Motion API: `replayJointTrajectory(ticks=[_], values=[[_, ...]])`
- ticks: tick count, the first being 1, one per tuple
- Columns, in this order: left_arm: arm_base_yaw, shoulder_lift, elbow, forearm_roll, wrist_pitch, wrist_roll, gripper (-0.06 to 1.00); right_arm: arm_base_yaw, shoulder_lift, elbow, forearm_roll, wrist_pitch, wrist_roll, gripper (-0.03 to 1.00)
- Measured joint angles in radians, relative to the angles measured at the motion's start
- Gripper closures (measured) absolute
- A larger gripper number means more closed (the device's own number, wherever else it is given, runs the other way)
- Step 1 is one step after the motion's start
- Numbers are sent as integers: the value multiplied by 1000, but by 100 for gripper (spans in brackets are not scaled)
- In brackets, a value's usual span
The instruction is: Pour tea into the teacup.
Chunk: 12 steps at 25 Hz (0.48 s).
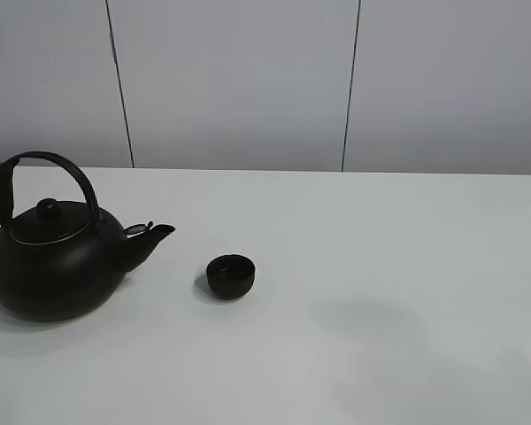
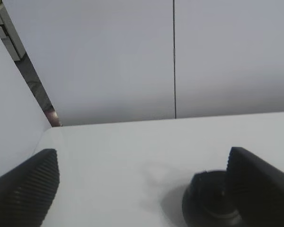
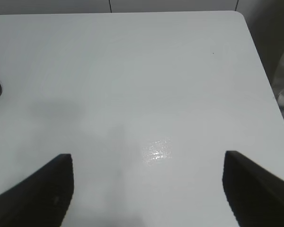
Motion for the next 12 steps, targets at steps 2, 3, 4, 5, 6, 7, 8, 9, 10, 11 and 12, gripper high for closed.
replayJointTrajectory(ticks=[2,3,4,5,6,7,8,9,10,11,12], values=[[0,-84,-11,-55,120,58,26,0,0,0,0,0,0,38],[0,-125,-12,-63,186,67,26,0,0,0,0,0,0,38],[0,-160,-12,-68,243,70,26,0,0,0,0,0,0,38],[0,-203,-10,-70,306,73,26,0,0,0,0,0,0,38],[0,-250,-2,-71,362,73,26,0,0,0,0,0,0,38],[0,-300,13,-72,407,74,26,0,0,0,0,0,0,38],[0,-345,34,-75,437,74,26,0,0,0,0,0,0,38],[0,-403,57,-76,460,74,26,0,0,0,0,0,0,38],[0,-463,85,-78,477,73,26,0,0,0,0,0,0,38],[0,-513,116,-79,484,68,26,0,0,0,0,0,0,38],[0,-571,145,-80,489,58,26,0,0,0,0,0,0,38]])
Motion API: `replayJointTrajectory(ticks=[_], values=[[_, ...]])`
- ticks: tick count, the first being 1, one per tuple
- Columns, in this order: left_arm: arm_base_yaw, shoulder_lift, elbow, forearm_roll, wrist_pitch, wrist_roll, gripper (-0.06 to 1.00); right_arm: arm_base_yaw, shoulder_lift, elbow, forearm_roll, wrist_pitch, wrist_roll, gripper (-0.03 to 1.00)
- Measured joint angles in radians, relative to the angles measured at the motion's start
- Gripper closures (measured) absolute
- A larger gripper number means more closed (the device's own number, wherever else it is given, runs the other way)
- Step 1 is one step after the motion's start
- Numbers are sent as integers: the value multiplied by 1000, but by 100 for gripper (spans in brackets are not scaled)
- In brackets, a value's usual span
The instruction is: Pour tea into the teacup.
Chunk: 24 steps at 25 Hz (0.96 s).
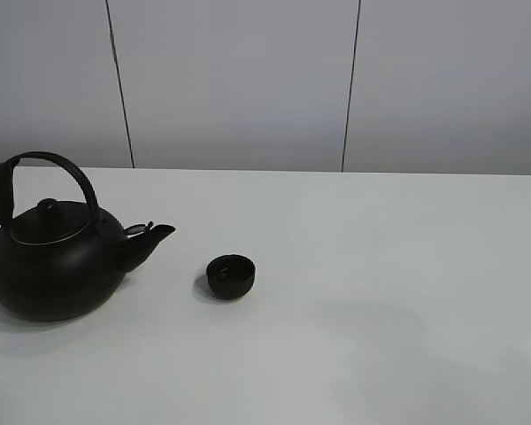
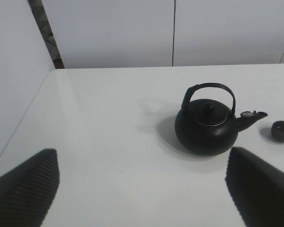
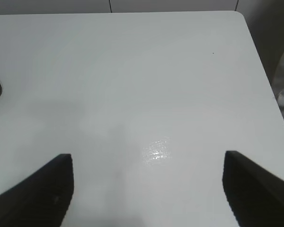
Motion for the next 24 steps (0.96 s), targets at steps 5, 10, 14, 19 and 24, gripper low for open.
replayJointTrajectory(ticks=[5,10,14,19,24], values=[[0,-140,100,-30,43,-39,26,0,0,0,0,0,0,38],[0,-139,180,-86,65,-63,26,0,0,0,0,0,0,38],[0,-139,282,-92,62,-128,26,0,0,0,0,0,0,38],[0,-139,304,-97,29,-133,26,0,0,0,0,0,0,38],[0,-139,325,-80,-16,-134,26,0,0,0,0,0,0,38]])
